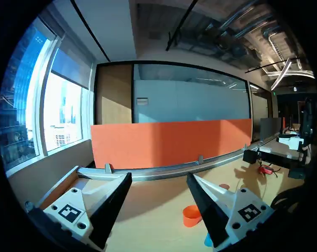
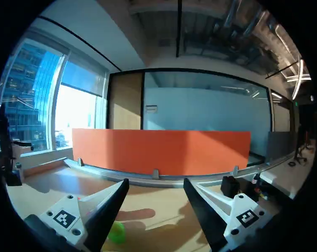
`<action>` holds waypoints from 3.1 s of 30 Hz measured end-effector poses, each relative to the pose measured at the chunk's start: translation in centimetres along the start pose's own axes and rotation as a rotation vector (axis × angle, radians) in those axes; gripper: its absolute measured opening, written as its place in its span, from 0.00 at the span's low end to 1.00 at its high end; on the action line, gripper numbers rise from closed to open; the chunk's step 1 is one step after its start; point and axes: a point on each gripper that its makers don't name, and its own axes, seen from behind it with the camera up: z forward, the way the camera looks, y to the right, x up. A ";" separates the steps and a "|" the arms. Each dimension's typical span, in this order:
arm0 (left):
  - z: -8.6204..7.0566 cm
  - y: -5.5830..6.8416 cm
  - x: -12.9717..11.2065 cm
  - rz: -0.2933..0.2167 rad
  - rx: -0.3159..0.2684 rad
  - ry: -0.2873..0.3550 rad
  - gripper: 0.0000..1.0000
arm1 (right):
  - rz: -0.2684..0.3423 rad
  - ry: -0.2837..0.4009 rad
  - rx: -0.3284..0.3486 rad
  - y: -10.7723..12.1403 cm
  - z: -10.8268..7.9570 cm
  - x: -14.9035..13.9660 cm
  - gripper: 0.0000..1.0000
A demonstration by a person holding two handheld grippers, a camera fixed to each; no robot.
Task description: Pour water
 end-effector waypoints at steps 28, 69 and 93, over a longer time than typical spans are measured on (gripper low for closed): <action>-0.4 7.2 -0.7 0.037 -0.348 -0.027 0.97 | -0.050 -0.096 0.394 -6.2 -0.4 -1.7 1.00; -2.6 13.7 -16.8 0.104 -0.636 -0.284 0.97 | -0.188 -0.386 0.635 -9.5 2.5 -17.8 1.00; -3.0 14.8 -25.4 0.168 -0.689 -0.493 0.97 | -0.249 -0.527 0.685 -9.4 2.4 -24.8 1.00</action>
